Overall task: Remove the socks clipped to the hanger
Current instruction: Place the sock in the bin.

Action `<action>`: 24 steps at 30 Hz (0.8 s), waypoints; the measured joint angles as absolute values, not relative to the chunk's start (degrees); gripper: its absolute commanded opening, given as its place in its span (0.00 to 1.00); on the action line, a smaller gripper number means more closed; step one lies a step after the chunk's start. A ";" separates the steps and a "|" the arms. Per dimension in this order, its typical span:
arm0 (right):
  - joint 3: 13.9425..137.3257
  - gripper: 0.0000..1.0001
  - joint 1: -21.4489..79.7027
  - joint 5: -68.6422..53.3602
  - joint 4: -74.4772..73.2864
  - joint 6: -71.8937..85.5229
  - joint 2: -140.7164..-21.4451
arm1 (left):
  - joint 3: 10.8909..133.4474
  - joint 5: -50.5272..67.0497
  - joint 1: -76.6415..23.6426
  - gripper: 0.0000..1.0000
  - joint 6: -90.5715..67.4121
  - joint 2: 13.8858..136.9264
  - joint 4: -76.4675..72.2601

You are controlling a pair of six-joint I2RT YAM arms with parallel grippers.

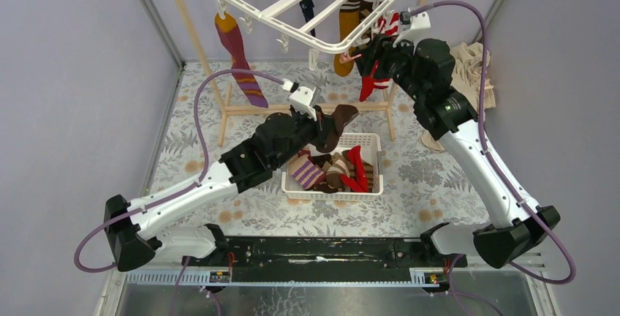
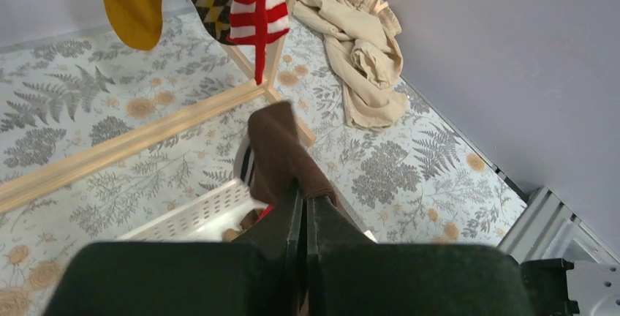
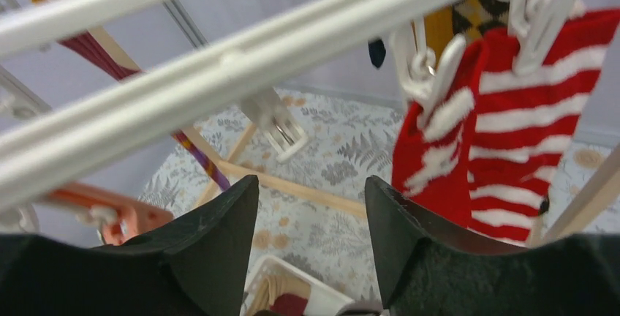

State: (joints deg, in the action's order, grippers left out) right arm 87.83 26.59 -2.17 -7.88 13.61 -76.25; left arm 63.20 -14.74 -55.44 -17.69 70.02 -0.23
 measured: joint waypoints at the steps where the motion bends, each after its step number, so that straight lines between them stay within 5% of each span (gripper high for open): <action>1: 86.50 0.65 26.59 -2.17 -7.84 13.82 -75.53 | 62.78 -14.57 -55.44 0.00 -18.04 69.71 -0.25; 9: 76.07 0.73 26.59 -2.00 -8.67 15.88 -69.52 | 57.45 -13.87 -55.44 0.00 -21.04 68.07 -0.30; 24: 62.59 0.74 26.63 -0.16 -15.99 17.43 -58.98 | 53.65 -11.94 -55.44 0.02 -23.46 77.89 -5.85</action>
